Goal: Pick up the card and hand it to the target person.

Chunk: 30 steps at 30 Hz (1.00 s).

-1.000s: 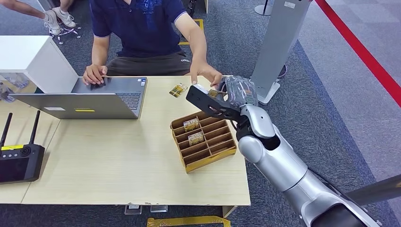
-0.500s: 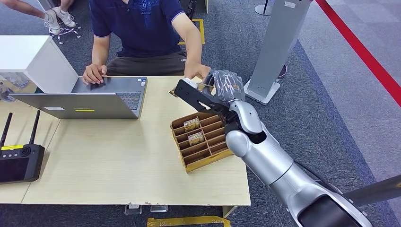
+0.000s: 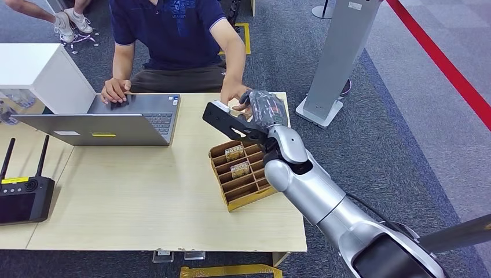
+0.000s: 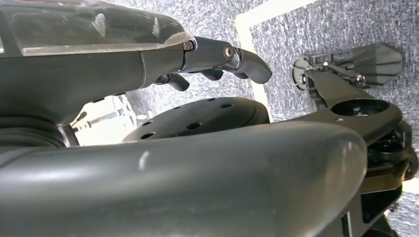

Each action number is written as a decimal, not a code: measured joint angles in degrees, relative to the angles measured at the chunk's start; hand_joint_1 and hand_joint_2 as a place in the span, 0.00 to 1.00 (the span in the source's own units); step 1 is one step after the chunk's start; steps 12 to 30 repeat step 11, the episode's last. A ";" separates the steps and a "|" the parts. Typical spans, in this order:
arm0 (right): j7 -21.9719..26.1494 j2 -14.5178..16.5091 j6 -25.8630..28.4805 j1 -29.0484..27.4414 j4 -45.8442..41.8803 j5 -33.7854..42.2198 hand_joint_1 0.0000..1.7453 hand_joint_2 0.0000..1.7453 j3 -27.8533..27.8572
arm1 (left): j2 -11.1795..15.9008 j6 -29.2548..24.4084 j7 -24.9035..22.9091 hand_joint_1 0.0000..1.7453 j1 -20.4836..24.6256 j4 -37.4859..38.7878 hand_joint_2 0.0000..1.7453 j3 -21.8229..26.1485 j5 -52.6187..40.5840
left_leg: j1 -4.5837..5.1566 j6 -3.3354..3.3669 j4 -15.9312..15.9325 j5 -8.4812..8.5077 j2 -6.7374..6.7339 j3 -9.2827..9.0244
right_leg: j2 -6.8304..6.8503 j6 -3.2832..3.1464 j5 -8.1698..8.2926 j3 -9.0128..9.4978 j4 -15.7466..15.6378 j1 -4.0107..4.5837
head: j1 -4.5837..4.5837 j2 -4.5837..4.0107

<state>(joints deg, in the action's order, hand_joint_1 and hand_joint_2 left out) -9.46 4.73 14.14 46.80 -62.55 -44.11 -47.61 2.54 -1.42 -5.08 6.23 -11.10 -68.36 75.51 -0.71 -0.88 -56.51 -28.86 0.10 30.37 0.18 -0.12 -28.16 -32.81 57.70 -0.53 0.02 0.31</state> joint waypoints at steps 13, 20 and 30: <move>0.89 0.24 1.40 0.38 2.50 0.52 0.00 1.00 -0.54 | 0.00 0.15 0.97 0.00 0.00 0.00 0.00 -0.71 0.56 | 0.00 0.00 0.00 0.00 0.00 -0.01 | 0.00 0.00 0.00 0.00 0.00 0.00 | 0.00 0.00; 0.89 0.24 1.40 0.38 2.50 0.52 0.00 1.00 -0.54 | 0.00 0.15 0.97 0.00 0.00 0.00 0.00 -0.71 0.56 | 0.00 0.00 0.00 0.00 0.00 -0.01 | 0.00 0.00 0.00 0.00 0.00 0.00 | 0.00 0.00; 0.89 0.24 1.40 0.38 2.50 0.52 0.00 1.00 -0.54 | 0.00 0.15 0.97 0.00 0.00 0.00 0.00 -0.71 0.56 | 0.00 0.00 0.00 0.00 0.00 -0.01 | 0.00 0.00 0.00 0.00 0.00 0.00 | 0.00 0.00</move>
